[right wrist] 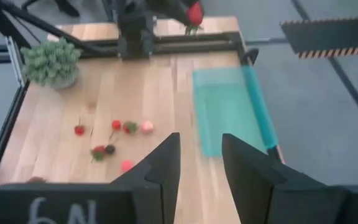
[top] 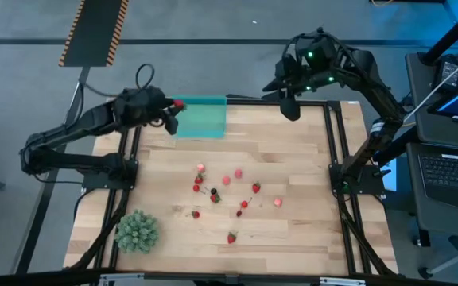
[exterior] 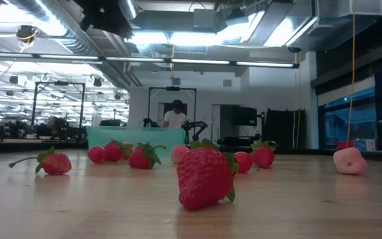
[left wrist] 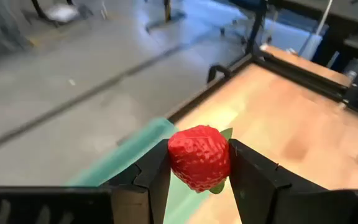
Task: Pick and placing Produce into tupperware
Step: Put the red strawberry into the blue bin
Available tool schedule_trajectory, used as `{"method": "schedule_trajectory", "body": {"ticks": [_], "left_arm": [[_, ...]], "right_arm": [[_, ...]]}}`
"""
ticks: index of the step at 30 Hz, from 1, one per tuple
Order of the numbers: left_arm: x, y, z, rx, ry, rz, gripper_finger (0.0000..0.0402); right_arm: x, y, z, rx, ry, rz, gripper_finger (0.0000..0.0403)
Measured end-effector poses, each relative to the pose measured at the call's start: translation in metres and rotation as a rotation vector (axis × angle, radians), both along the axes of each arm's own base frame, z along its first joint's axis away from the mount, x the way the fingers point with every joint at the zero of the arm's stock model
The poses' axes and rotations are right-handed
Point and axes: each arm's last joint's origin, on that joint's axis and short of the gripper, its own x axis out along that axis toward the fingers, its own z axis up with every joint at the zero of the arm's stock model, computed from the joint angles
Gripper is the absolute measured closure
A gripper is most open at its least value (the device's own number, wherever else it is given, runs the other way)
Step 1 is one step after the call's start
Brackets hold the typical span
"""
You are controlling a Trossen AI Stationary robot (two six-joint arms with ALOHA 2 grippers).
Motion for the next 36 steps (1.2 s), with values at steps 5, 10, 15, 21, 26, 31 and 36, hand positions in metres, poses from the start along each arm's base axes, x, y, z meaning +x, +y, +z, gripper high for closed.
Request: {"method": "schedule_trajectory", "body": {"ticks": [5,10,15,21,26,31,36], "left_arm": [[0.008,0.025,0.009,-0.133,-0.019,-0.072,0.0264],[0.009,0.056,0.008,-0.279,-0.041,-0.113,0.0264],[0.009,0.091,-0.008,-0.460,-0.038,-0.112,0.0264],[0.012,0.130,-0.036,-0.640,-0.051,-0.138,0.0264],[0.009,0.153,-0.057,-0.707,-0.038,-0.123,0.0264],[0.004,0.173,-0.077,-0.756,-0.015,-0.074,0.0264],[0.005,0.191,-0.103,-0.789,0.071,0.031,0.0264]], "right_arm": [[-0.002,0.001,-0.002,0.013,0.030,0.000,0.0282],[-0.002,0.001,-0.003,0.015,0.033,0.000,0.0282],[-0.002,0.001,-0.003,0.015,0.034,0.000,0.0282],[-0.002,0.001,-0.003,0.017,0.039,0.000,0.0282],[-0.002,0.001,-0.003,0.018,0.041,0.000,0.0282],[-0.003,0.001,-0.004,0.021,0.047,0.000,0.0282],[-0.003,0.001,-0.004,0.021,0.047,0.000,0.0282]]}}
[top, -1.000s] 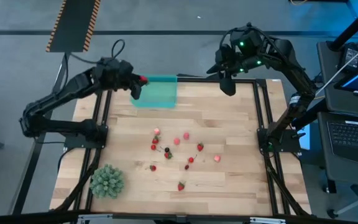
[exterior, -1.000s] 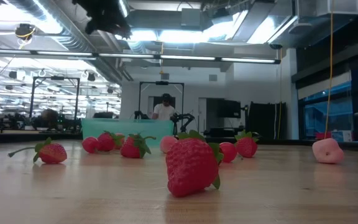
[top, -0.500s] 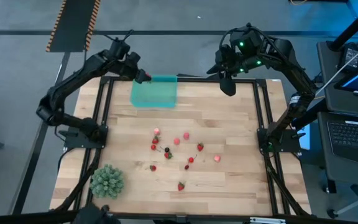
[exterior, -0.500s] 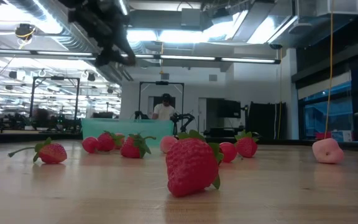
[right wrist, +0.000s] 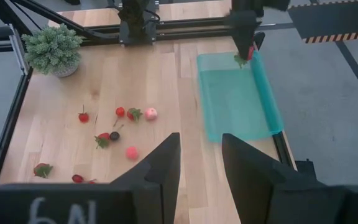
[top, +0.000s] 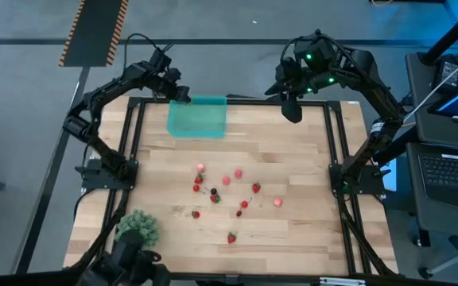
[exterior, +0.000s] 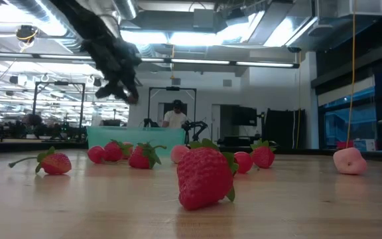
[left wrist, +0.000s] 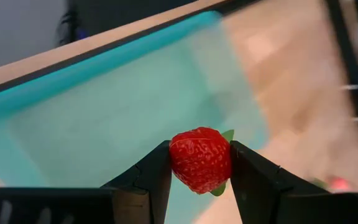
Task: Pick and placing Produce into tupperware
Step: Put the red strawberry into the blue bin
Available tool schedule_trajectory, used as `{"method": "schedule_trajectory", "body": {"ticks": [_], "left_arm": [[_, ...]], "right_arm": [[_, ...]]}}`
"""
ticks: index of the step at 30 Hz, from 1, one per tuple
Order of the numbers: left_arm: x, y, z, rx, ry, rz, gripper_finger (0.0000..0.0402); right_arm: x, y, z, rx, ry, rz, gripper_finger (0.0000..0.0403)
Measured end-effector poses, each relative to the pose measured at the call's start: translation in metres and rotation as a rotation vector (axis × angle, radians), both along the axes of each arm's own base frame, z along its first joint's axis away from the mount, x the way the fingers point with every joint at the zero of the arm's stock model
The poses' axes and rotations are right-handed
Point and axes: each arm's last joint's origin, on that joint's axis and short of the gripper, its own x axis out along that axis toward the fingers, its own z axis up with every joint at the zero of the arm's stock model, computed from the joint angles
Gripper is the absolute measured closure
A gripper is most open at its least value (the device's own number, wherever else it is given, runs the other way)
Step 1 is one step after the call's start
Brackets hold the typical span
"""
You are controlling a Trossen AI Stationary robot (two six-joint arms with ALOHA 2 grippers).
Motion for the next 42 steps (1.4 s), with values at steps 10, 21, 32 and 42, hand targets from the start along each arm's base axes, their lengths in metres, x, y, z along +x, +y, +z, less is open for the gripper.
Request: {"method": "schedule_trajectory", "body": {"ticks": [10,21,32,42], "left_arm": [[0.020,0.006,-0.036,0.074,0.278,-0.025,0.0264],[0.047,0.000,-0.070,0.099,0.476,-0.084,0.0264],[0.052,0.004,-0.081,0.159,0.579,-0.054,0.0264],[0.050,0.007,-0.086,0.165,0.610,-0.049,0.0264]], "right_arm": [[0.000,0.000,0.000,0.000,0.000,0.000,0.0282],[0.000,0.000,0.000,-0.003,0.000,0.002,0.0282],[0.000,0.000,0.000,-0.002,0.000,0.002,0.0282],[0.002,-0.001,-0.003,0.004,0.010,0.001,0.0282]]}}
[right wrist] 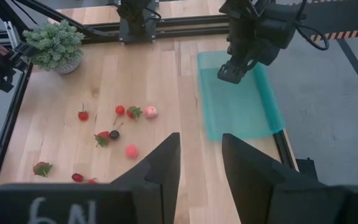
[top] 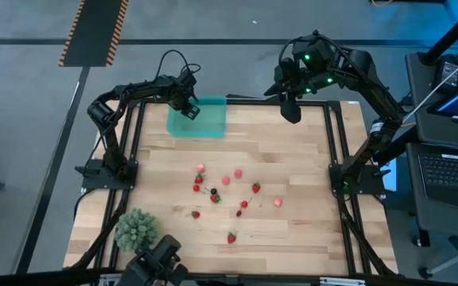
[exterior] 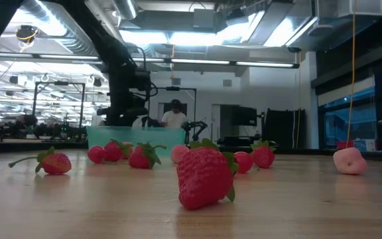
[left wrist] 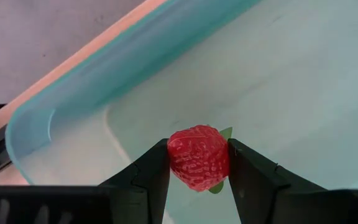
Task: Pick and placing Produce into tupperware
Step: Put the red strawberry into the blue bin
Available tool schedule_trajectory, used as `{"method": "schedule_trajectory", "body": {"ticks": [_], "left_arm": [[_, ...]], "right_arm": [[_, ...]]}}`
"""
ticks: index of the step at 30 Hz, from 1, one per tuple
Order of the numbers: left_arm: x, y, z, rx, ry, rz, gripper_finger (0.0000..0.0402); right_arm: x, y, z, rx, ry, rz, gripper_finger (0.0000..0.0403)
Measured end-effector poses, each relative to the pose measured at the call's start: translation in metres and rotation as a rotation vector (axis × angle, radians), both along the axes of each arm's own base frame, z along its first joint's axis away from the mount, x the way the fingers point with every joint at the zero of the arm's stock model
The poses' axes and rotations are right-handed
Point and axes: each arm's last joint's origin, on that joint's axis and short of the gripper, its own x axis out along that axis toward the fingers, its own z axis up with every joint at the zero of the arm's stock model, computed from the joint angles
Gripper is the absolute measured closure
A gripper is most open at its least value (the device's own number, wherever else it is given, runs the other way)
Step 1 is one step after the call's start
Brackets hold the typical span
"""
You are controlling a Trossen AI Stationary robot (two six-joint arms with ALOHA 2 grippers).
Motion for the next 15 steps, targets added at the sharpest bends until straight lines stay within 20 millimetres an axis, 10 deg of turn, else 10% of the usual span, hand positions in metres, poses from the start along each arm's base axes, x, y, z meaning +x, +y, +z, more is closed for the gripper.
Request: {"method": "schedule_trajectory", "body": {"ticks": [15], "left_arm": [[-0.0031,0.0027,-0.0082,-0.015,0.045,0.001,0.0252]], "right_arm": [[0.0034,-0.0015,-0.0025,0.002,0.009,0.002,0.0282]]}}
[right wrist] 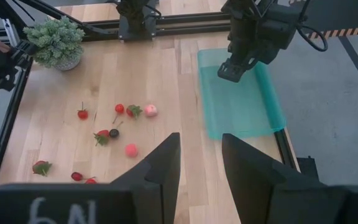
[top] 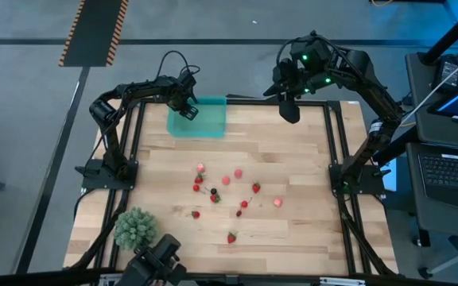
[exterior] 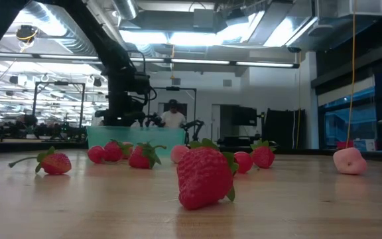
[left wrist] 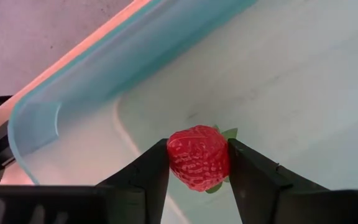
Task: Pick and placing Produce into tupperware
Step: Put the red strawberry into the blue bin
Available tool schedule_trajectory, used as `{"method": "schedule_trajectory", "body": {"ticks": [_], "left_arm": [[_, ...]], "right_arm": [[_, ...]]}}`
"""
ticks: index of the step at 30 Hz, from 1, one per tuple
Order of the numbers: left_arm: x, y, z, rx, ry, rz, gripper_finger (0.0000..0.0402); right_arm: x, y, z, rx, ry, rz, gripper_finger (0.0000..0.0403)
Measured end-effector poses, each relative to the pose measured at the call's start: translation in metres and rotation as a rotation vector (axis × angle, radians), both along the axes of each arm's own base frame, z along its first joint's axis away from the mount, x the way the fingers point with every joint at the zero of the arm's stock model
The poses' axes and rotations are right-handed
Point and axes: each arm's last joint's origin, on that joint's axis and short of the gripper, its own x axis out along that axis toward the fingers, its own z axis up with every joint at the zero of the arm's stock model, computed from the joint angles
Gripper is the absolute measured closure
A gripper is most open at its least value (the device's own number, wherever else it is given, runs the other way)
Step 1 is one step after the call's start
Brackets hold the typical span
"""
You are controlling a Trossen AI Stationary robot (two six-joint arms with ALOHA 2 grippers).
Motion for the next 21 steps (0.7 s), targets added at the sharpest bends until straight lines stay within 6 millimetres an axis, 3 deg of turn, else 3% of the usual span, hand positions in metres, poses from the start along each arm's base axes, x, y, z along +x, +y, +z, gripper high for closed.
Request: {"method": "schedule_trajectory", "body": {"ticks": [7,13,21], "left_arm": [[0.000,0.000,0.000,0.000,0.001,-0.005,0.0207],[0.000,0.000,0.001,0.001,-0.001,-0.004,0.0199],[-0.007,-0.014,0.040,0.024,-0.091,-0.047,0.0198]], "right_arm": [[0.000,0.000,0.000,0.000,0.000,0.000,0.0282],[0.000,0.000,0.000,0.001,0.000,0.000,0.0282],[0.000,0.000,0.000,0.002,0.001,-0.002,0.0282]]}}
